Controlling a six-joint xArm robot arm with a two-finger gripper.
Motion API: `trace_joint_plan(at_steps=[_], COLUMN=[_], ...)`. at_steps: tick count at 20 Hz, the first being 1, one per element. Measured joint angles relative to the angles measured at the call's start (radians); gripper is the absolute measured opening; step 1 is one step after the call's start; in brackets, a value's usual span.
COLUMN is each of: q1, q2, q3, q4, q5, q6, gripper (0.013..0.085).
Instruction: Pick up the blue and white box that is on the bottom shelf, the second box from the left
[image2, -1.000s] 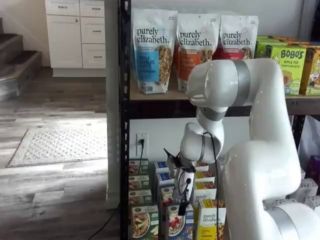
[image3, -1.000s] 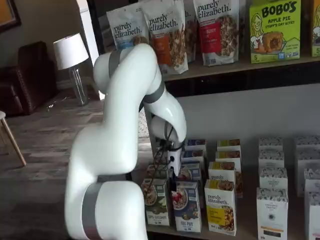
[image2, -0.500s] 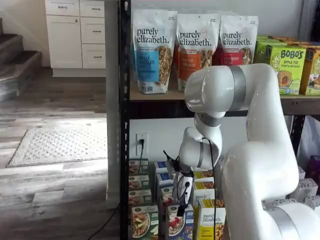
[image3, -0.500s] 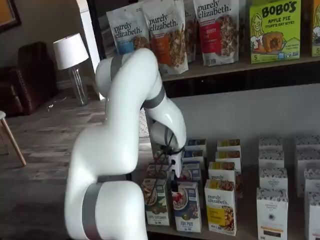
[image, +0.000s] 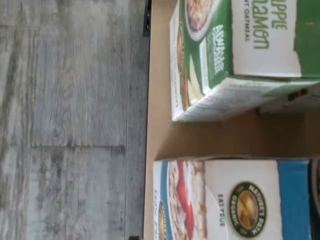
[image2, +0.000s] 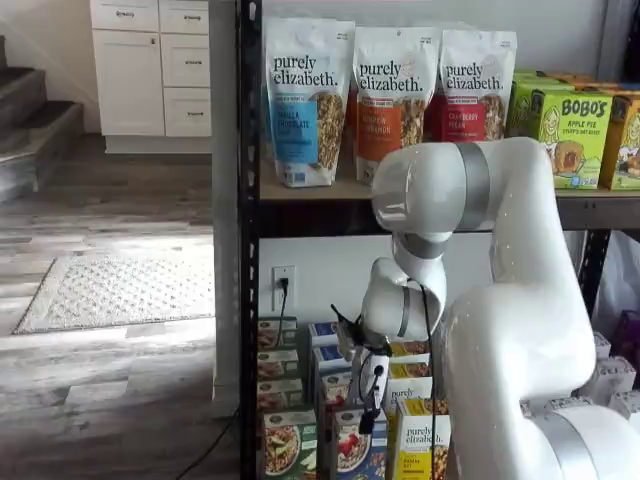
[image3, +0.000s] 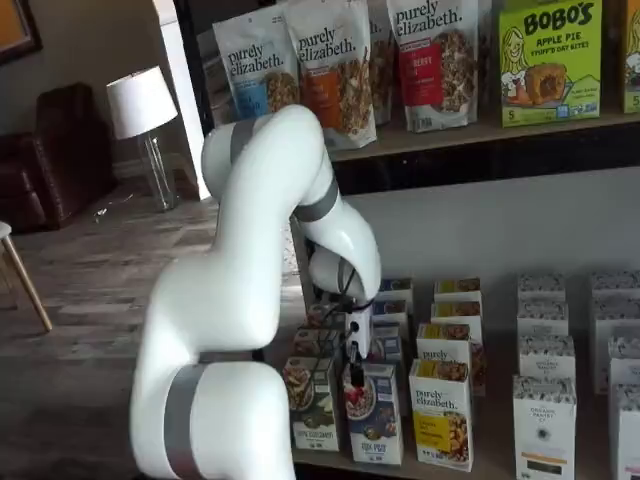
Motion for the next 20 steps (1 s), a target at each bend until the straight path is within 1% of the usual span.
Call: trace_joint_plan(at_steps=[5,12,15,20], q1=[-0.015,-0.014,-0.011,-0.006], q2=[0.042,0.093,0.117,0.14], q3=[-0.051,-0.11,-0.142,-0.174], q4=[-0.025,-0.055,-0.094,-0.14], q5=[0.017,0.03,0.05,0.081], q6=[0.008,0.037,0.075,0.12], gripper=[0.085,0.085,0.085,0.085])
